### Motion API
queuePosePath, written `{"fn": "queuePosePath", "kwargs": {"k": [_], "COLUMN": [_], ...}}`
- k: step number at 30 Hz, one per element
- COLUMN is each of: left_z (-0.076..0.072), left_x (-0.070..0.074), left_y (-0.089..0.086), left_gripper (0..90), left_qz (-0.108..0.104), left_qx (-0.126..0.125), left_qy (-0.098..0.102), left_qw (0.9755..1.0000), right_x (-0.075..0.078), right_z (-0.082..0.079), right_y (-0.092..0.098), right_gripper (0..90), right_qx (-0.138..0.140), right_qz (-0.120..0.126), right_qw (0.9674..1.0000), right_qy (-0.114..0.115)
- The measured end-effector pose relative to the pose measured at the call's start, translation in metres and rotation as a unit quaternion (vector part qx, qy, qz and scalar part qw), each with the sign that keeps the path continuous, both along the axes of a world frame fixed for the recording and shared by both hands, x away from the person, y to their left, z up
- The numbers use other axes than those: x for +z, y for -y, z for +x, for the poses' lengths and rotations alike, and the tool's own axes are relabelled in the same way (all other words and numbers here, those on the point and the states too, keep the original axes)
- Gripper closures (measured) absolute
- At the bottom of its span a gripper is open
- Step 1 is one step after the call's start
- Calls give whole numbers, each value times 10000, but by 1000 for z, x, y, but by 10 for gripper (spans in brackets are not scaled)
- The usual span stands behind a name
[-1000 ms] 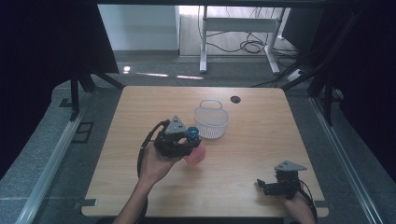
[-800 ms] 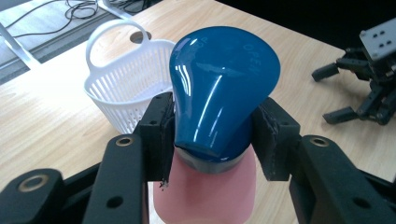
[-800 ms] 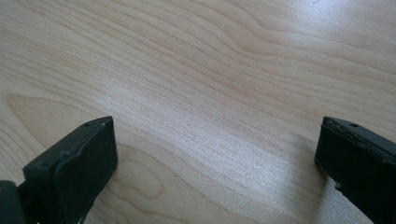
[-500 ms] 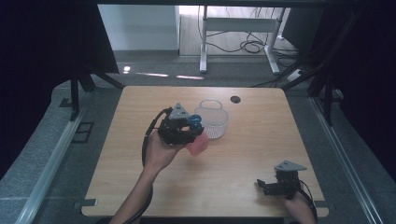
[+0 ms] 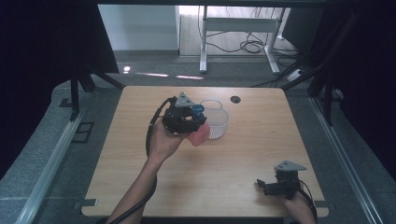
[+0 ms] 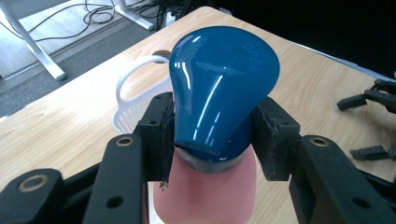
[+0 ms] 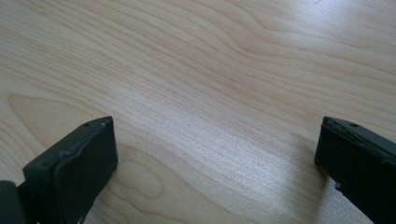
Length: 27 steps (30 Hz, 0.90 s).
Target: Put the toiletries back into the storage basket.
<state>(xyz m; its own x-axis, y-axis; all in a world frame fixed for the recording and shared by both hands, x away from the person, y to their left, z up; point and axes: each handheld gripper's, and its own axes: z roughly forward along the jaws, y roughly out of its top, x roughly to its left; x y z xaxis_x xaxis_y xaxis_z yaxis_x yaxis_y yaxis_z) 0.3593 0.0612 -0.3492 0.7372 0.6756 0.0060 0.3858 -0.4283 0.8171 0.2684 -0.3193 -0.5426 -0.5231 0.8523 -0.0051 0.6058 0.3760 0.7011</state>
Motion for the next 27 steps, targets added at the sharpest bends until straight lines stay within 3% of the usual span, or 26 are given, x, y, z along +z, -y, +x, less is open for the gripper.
{"fn": "queuePosePath", "kwargs": {"k": [14, 27], "left_z": [26, 49], "left_x": [18, 23], "left_y": [18, 34], "left_gripper": [531, 532], "left_qz": [-19, -35], "left_qx": [155, 316], "left_qy": [97, 134], "left_qw": [9998, 9994], "right_x": [0, 0], "right_z": [0, 0], "right_y": [0, 0], "right_gripper": [0, 0], "right_qx": [20, 30], "right_qz": [3, 9], "right_qw": [10000, 10000], "right_qy": [1, 1]}}
